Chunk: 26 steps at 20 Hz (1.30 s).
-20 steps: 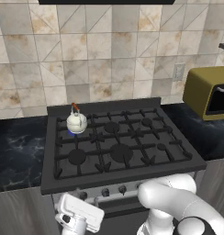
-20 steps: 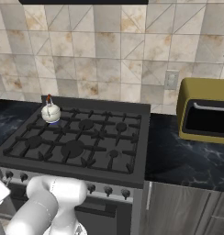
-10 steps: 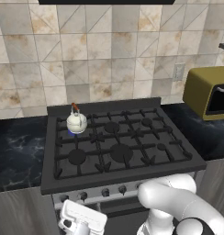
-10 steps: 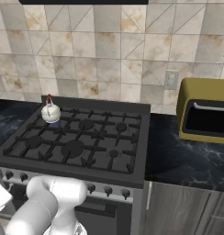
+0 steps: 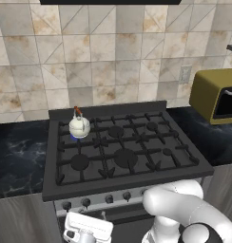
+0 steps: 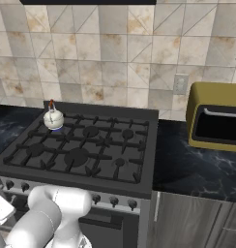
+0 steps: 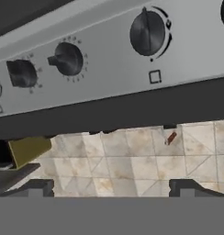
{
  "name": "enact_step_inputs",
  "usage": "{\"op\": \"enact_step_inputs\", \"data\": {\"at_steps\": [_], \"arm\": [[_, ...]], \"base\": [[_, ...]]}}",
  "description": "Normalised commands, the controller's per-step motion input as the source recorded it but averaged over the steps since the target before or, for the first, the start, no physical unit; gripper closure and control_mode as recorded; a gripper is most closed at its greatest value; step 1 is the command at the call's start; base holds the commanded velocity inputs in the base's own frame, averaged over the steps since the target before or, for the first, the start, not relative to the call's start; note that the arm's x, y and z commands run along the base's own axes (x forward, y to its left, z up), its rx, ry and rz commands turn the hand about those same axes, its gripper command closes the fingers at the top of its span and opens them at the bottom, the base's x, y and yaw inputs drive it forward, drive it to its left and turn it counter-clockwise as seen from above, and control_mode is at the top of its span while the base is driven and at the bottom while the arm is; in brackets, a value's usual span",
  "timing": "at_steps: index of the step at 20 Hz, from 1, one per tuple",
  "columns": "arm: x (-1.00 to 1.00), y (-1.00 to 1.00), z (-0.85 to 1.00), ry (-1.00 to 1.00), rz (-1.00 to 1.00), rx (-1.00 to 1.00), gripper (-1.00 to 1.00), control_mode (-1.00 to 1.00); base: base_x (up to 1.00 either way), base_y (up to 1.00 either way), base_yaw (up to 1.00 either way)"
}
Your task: The kettle is done boiling. Turn off the stove, then wait for 300 timesteps before moving the kettle to the dining table.
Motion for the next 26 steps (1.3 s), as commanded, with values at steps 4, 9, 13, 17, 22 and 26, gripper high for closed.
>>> {"op": "enact_step_inputs", "data": {"at_steps": [4, 9, 13, 17, 22, 26], "arm": [[0.11, -0.04, -0.13, 0.16, 0.00, -0.14, -1.00, -1.00], [0.07, 0.00, -0.24, 0.03, 0.00, -0.05, -1.00, -1.00], [0.18, 0.01, -0.25, 0.00, 0.00, -0.02, -1.00, -1.00], [0.07, 0.00, -0.21, 0.00, 0.00, -0.01, -1.00, -1.00], [0.11, 0.04, -0.18, 0.00, 0.00, 0.00, -1.00, -1.00], [0.17, 0.03, -0.10, 0.00, 0.00, 0.00, -1.00, -1.00]], "base": [[0.00, 0.00, 0.00], [0.00, 0.00, 0.00], [0.00, 0.00, 0.00], [0.00, 0.00, 0.00], [0.00, 0.00, 0.00], [0.00, 0.00, 0.00]]}}
